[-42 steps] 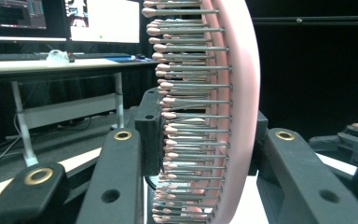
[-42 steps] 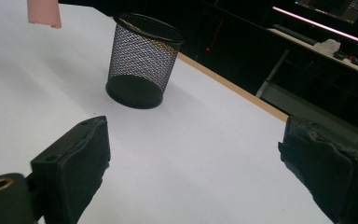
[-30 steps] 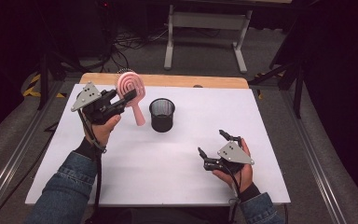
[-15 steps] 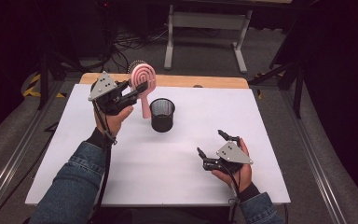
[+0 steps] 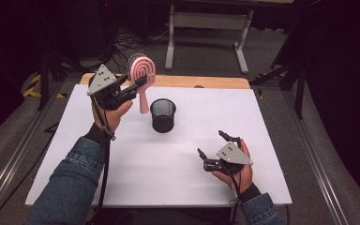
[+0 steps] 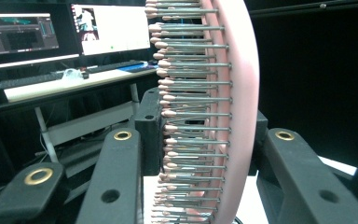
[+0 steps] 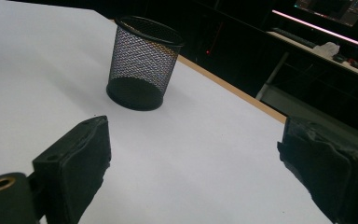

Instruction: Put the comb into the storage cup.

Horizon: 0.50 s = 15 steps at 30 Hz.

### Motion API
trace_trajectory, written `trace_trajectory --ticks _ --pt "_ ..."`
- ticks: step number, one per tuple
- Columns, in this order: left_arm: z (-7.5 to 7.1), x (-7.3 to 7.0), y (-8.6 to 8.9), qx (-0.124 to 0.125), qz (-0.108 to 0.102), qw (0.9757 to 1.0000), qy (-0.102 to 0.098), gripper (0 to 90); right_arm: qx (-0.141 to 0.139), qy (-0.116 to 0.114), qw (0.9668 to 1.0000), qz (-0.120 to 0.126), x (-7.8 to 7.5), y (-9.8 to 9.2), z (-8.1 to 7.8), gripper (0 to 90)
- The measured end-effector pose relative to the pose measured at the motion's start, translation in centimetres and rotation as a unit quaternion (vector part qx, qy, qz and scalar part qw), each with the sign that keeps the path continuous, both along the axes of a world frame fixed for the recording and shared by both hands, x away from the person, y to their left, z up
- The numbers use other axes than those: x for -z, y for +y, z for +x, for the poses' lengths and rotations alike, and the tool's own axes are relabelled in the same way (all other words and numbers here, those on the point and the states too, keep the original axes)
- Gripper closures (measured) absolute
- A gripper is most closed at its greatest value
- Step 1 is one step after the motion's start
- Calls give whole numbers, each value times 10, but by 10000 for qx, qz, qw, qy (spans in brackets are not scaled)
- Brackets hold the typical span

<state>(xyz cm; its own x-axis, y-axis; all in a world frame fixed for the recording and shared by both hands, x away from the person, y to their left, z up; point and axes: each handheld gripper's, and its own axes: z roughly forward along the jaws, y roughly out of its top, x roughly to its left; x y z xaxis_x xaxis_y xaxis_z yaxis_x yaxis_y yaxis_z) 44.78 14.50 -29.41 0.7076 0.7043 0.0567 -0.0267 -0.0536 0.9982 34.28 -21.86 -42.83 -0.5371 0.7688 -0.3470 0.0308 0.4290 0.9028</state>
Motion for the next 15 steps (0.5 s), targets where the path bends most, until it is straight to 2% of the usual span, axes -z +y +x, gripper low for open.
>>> trace_trajectory --ticks 7,15 --pt "2 -7 -2 -25 19 10000 -66 637 9 -12 10000 4 0 -1 0 93" --pt "6 -12 -14 87 -12 9999 -113 637 -2 -16 10000 -4 0 -1 1 94"
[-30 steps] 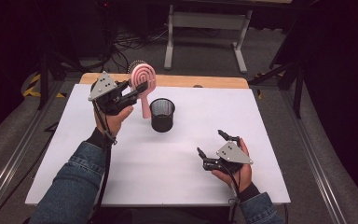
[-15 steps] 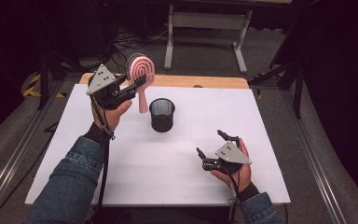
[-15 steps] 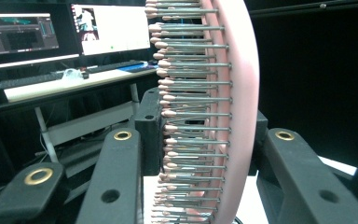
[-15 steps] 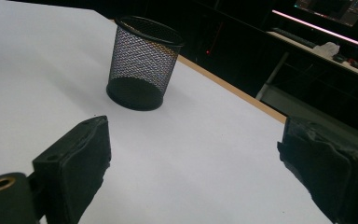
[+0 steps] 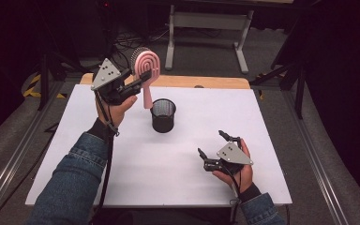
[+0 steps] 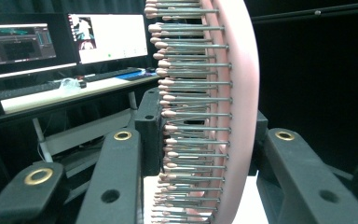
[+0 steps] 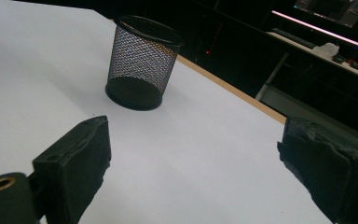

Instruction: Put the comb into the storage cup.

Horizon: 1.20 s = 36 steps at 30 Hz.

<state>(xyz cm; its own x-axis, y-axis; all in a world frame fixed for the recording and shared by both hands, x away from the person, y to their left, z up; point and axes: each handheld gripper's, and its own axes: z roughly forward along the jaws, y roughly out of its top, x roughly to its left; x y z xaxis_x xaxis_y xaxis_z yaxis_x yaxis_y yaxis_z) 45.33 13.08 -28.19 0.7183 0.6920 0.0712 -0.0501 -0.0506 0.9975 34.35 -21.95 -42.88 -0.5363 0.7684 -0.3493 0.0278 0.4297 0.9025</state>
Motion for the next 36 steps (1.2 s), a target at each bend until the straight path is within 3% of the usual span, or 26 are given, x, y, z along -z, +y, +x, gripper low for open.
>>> trace_trajectory --ticks 13,19,25,36 --pt "13 10 -20 175 -78 9997 145 637 -49 15 10000 -1 0 0 0 94" --pt "20 23 -28 183 -103 9995 242 637 -65 24 10000 -28 0 0 0 94" --pt "26 41 -31 208 -182 9985 472 637 -33 6 10000 -29 0 -1 0 94" --pt "29 63 -35 266 -247 9968 714 637 -81 35 9999 -75 2 1 2 91"
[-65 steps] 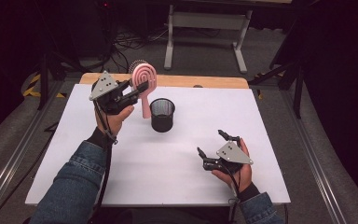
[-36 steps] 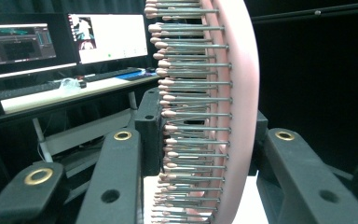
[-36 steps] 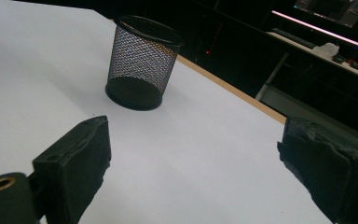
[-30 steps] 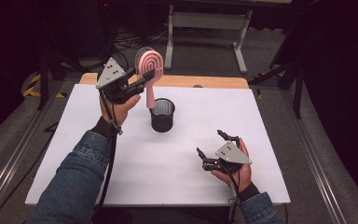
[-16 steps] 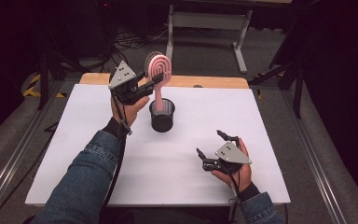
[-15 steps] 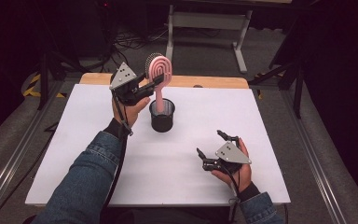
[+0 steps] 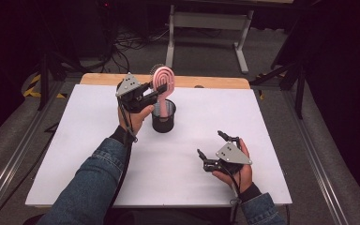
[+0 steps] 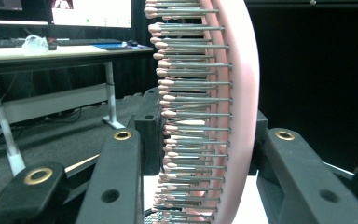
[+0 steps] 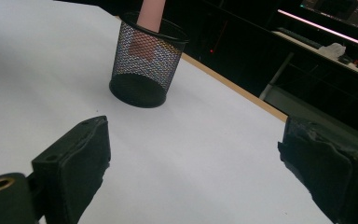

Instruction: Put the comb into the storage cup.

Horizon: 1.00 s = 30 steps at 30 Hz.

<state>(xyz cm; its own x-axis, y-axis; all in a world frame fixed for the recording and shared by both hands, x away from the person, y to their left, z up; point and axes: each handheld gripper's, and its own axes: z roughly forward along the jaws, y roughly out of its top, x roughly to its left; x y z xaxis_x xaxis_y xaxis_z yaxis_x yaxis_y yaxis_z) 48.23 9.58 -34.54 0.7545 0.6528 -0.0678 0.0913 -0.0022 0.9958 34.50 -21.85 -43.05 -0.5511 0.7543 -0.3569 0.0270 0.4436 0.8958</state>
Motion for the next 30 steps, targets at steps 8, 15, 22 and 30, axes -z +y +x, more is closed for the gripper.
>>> trace_trajectory --ticks 8,15,22,30 --pt "1 13 -2 31 2 9999 151 637 -12 19 10000 -18 0 0 0 91" --pt "2 22 -2 44 -10 9997 256 635 -25 44 10000 -37 1 1 1 90" --pt "3 28 -1 24 15 9994 351 635 -36 58 10000 -59 2 2 1 90" --pt "4 32 -3 26 51 9991 416 634 -38 56 9999 -94 3 2 1 90"
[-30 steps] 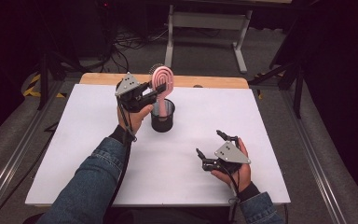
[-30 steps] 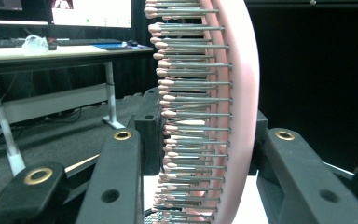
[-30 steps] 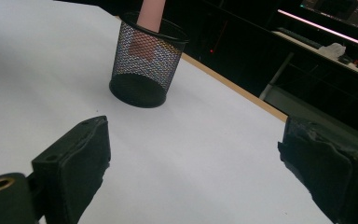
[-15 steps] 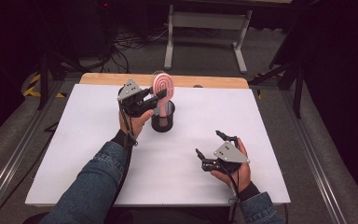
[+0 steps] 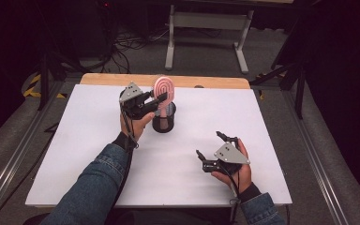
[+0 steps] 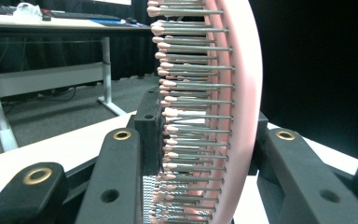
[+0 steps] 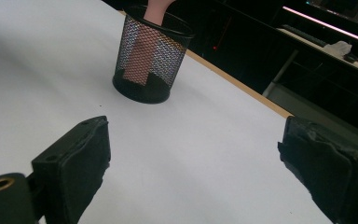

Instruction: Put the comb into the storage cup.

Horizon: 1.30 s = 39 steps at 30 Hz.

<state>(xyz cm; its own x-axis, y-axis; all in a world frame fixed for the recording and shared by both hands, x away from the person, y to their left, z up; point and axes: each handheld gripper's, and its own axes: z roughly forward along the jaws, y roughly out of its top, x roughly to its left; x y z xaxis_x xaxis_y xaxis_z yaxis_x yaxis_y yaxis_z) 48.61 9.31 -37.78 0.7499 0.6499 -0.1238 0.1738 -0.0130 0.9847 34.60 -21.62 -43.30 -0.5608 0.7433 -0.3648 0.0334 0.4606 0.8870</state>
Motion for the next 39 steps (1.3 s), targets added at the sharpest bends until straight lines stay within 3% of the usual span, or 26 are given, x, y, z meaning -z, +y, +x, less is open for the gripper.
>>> trace_trajectory --ticks 14,31,39 --pt "1 6 0 5 -38 10000 63 630 -3 7 10000 -21 0 1 0 91" --pt "11 15 17 -481 220 9985 157 592 -22 79 9999 -97 2 1 1 90" --pt "18 26 31 -583 103 9975 375 586 -14 94 9999 -115 3 2 1 91"
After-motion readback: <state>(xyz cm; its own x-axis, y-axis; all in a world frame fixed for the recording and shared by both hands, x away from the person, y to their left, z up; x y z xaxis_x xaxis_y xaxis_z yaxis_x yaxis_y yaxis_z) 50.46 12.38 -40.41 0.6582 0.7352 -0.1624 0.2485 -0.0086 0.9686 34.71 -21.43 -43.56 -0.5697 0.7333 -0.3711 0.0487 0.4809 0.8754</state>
